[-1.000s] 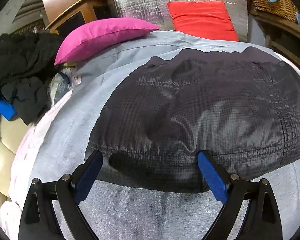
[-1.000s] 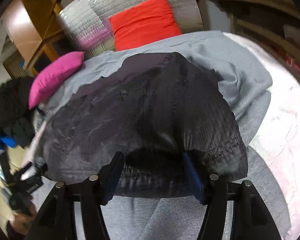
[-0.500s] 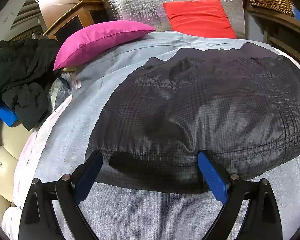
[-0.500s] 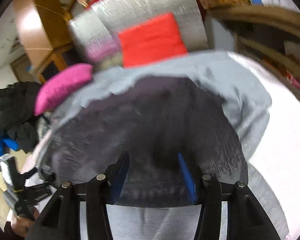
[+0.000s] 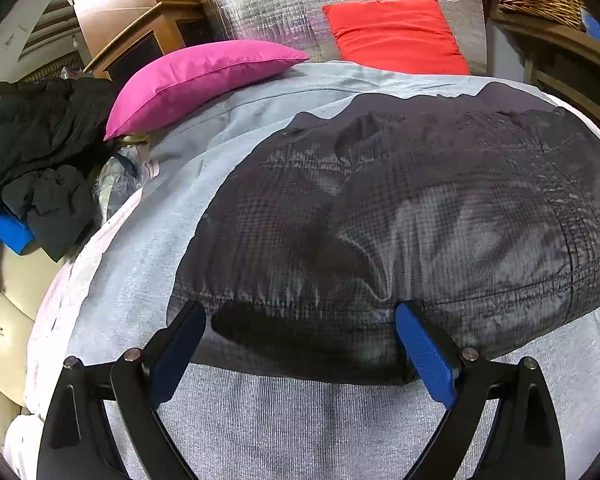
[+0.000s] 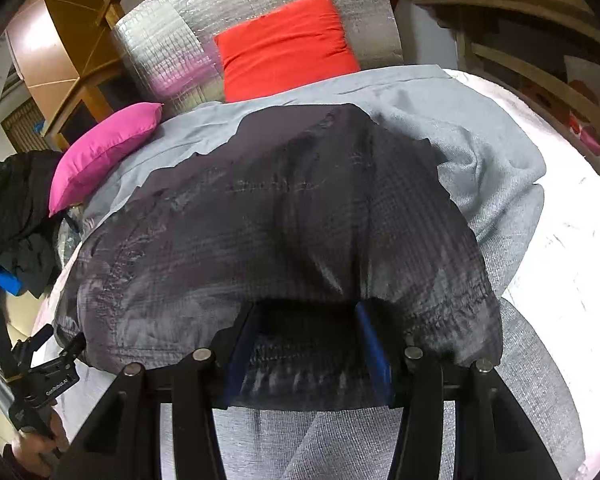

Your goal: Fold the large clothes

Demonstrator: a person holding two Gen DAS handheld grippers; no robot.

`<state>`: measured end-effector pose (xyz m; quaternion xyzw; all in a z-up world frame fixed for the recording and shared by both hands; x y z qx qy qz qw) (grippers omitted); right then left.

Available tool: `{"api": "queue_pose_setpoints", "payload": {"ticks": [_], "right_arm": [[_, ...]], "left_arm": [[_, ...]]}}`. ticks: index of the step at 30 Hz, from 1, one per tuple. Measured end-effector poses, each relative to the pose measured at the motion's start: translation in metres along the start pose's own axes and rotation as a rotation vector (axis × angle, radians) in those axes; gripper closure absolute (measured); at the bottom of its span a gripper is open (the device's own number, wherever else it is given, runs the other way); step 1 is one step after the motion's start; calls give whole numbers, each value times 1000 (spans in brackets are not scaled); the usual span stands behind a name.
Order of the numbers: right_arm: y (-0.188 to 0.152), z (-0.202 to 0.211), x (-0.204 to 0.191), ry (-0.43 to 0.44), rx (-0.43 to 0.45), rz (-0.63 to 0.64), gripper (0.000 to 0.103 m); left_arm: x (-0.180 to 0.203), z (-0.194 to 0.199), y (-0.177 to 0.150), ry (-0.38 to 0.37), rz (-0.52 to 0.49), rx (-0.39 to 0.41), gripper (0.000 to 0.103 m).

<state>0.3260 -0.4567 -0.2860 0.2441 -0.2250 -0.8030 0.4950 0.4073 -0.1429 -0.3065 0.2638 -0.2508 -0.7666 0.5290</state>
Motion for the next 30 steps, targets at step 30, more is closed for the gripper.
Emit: {"api": "queue_pose_setpoints", "payload": {"ticks": [30], "right_arm": [[-51, 26, 39, 438, -171, -434, 25]], "left_arm": [[7, 24, -22, -421, 356, -113, 7]]}}
Point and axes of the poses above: each gripper's, at about its wrist camera, not at the fingertips, and z roughly against the way its jaws point, x to its right, y to its top, the point moved 4 cm from there along -z, roughly the way its jaws point, and after that the axes turned 9 degrees about -y, right-handed, at the moved point
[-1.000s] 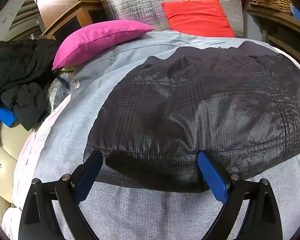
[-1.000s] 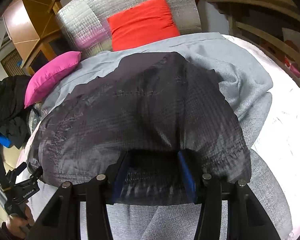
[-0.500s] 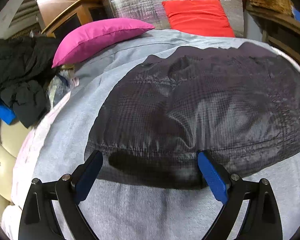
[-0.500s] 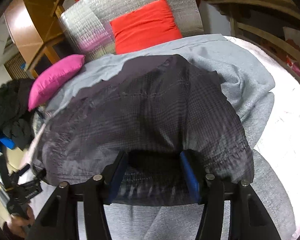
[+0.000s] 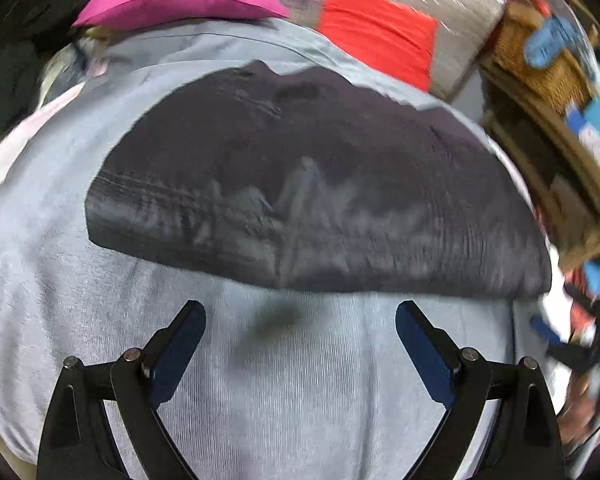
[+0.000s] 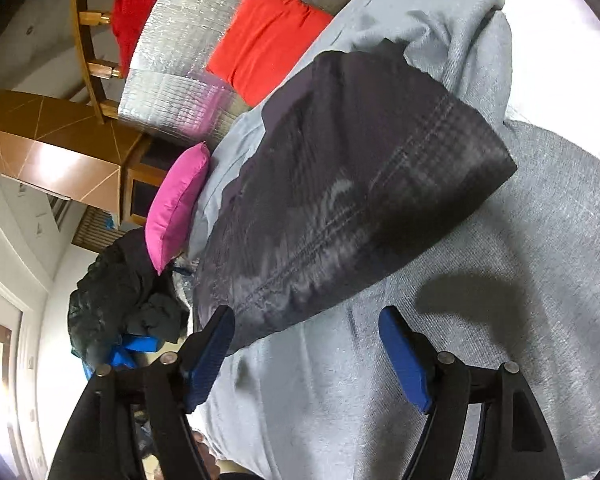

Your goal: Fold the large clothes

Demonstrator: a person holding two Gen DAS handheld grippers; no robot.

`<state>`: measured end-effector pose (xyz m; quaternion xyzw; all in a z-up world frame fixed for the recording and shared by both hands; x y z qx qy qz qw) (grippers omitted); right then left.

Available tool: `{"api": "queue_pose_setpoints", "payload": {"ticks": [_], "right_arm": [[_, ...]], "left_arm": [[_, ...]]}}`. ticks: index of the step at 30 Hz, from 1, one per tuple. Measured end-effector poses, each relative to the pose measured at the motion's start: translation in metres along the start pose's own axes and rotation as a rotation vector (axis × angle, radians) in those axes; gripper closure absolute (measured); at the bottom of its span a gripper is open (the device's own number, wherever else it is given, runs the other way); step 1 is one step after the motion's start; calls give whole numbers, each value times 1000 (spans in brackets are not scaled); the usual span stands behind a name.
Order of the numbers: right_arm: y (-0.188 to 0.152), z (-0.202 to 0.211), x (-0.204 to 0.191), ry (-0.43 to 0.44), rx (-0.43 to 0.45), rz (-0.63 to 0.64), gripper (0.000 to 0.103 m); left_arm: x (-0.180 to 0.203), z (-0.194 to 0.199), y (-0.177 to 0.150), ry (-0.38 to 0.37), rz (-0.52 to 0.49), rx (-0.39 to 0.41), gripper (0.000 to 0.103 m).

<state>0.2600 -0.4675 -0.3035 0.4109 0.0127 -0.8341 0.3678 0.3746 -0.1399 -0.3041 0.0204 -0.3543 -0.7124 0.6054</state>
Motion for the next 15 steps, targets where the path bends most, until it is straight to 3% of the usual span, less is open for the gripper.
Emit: {"api": "queue_pose_setpoints", "payload": {"ticks": [10, 15], "right_arm": [[21, -26, 10, -1, 39, -145, 25], [28, -33, 8, -4, 69, -159, 24]], "left_arm": [[-35, -13, 24, 27, 179, 31, 7], [-43, -18, 31, 0, 230, 44, 7]]}}
Point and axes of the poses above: each gripper's, at about its wrist camera, not at the fingertips, and z roughly against the way its jaws point, x to its right, y to its top, the point moved 4 cm from there along -z, roughly the way its jaws point, and after that the axes turned 9 degrees about -y, right-handed, at the moved point
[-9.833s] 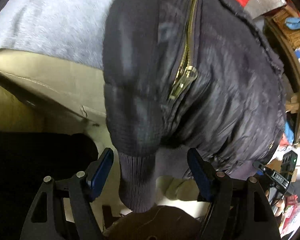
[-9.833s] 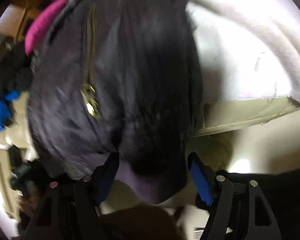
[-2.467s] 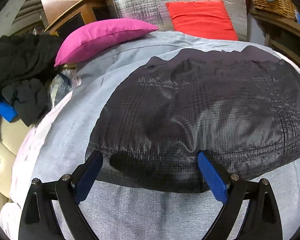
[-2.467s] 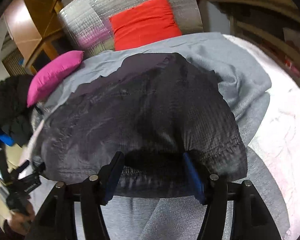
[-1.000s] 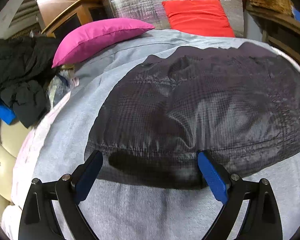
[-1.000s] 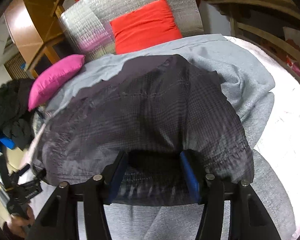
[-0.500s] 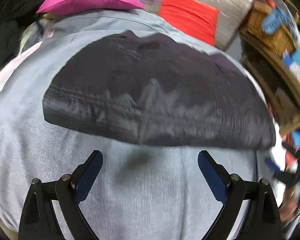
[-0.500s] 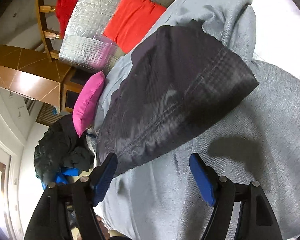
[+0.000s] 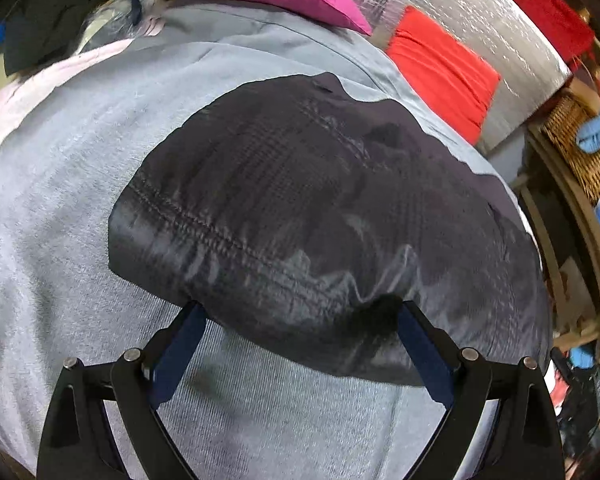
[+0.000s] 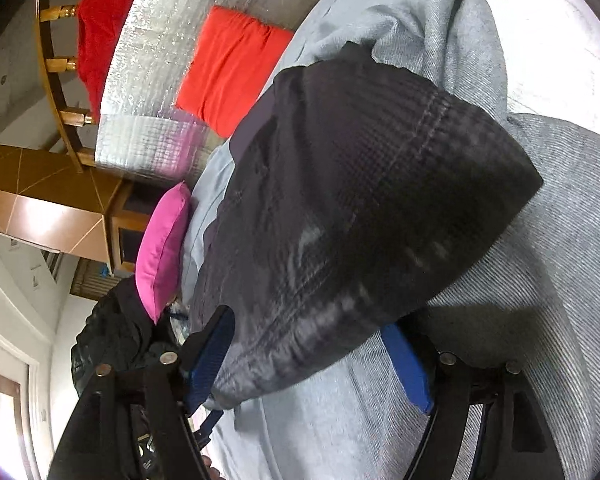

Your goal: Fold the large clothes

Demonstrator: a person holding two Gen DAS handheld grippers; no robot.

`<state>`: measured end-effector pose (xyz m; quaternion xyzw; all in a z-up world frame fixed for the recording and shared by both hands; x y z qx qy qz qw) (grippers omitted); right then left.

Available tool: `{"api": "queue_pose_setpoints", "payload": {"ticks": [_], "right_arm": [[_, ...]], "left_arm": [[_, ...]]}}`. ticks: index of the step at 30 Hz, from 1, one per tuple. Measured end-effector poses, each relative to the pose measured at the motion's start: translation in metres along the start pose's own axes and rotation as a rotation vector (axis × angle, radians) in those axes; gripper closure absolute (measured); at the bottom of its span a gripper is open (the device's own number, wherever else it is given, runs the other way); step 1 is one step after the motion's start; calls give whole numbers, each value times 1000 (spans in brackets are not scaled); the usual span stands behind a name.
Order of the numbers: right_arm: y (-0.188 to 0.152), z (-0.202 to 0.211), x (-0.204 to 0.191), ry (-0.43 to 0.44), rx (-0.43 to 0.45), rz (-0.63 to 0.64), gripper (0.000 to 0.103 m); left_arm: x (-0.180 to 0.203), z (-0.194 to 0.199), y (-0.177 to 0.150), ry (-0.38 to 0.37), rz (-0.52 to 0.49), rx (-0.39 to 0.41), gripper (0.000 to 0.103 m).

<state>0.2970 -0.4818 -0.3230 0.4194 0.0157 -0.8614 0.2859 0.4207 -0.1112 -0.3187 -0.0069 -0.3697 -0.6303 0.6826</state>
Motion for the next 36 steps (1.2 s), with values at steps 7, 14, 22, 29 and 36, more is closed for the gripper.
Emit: {"api": "queue_pose_setpoints", "payload": {"ticks": [7, 14, 22, 29, 36], "right_arm": [[7, 10, 2, 65, 27, -27, 24], [10, 6, 17, 49, -36, -61, 26], [-6, -12, 7, 66, -121, -25, 26], [20, -19, 8, 114, -16, -63, 26], [43, -20, 3, 119, 155, -23, 25]], "left_arm": [[-13, -4, 2, -122, 142, 3, 7], [-7, -4, -11, -173, 143, -35, 9], [-8, -15, -11, -209, 199, -40, 15], [-16, -34, 8, -288, 298, -1, 13], [-14, -41, 21, -330, 288, 18, 15]]}}
Point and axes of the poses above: each gripper's, at about its wrist camera, not at the fingertips, and z roughly against the way its jaws point, x to its right, y to its top, the point moved 4 cm from there along -z, roughly the way its jaws point, and after that the axes turned 9 degrees about -y, right-handed, at the moved point
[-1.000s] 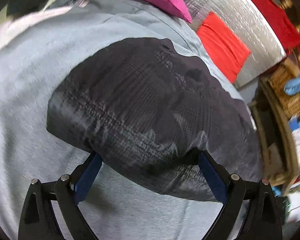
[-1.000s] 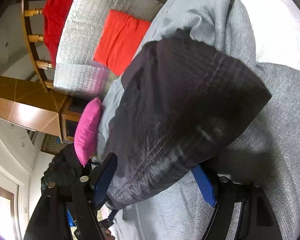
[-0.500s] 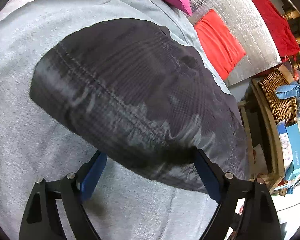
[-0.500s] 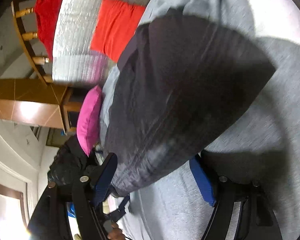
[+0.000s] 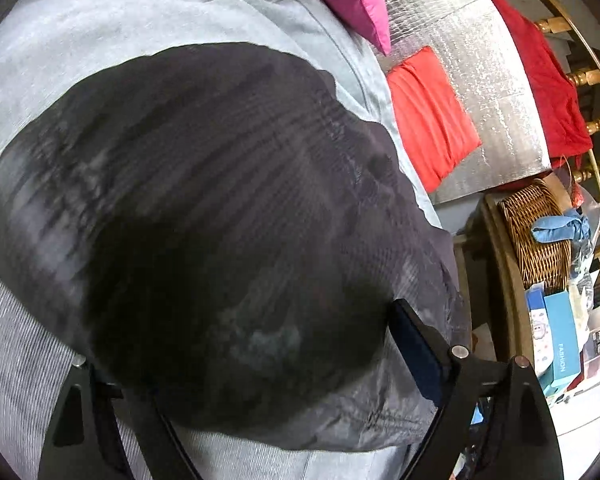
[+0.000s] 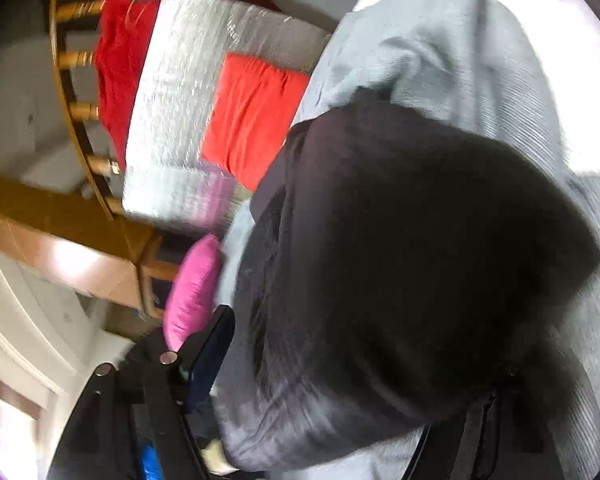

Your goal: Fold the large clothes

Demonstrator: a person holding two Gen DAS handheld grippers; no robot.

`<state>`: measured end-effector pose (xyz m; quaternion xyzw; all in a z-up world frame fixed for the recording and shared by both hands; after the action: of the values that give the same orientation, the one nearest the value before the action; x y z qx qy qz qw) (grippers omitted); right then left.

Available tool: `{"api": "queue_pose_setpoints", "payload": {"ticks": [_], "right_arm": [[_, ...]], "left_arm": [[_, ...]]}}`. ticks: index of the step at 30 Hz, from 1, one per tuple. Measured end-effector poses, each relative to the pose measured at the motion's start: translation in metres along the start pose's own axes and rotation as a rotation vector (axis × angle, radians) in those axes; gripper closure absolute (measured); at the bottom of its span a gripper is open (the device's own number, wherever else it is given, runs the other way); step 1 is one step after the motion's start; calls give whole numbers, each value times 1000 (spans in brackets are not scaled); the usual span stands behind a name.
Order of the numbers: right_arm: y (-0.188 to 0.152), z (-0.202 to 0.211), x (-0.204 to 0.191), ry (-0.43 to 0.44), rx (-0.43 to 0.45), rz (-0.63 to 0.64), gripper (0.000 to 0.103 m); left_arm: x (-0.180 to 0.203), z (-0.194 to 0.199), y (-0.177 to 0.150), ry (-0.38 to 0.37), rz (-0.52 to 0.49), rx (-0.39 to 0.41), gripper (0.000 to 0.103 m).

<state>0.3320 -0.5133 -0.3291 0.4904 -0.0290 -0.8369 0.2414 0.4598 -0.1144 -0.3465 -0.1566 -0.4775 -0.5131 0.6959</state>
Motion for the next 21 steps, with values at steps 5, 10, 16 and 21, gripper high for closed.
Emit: {"api": "queue_pose_setpoints", "payload": {"ticks": [5, 10, 16, 21], "right_arm": [[11, -7, 0, -75, 15, 61, 50], [12, 1, -16, -145, 50, 191, 61], [1, 20, -36, -171, 103, 321, 64], [-23, 48, -54, -188, 128, 436, 64]], "left_arm": [[-2, -8, 10, -35, 26, -9, 15], [9, -10, 12, -5, -55, 32, 37], [29, 4, 13, -13, -129, 82, 65], [39, 26, 7, -9, -180, 83, 71]]}}
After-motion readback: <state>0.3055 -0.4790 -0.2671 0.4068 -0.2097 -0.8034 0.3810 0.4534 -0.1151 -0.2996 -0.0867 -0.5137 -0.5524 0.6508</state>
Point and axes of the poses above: each gripper's, at about its wrist camera, not at the fingertips, and z roughly against the way its jaws point, x to its right, y to its top, the point moved 4 cm from there along -z, roughly the way its jaws point, and after that the axes turned 9 degrees about -y, right-handed, at the moved point
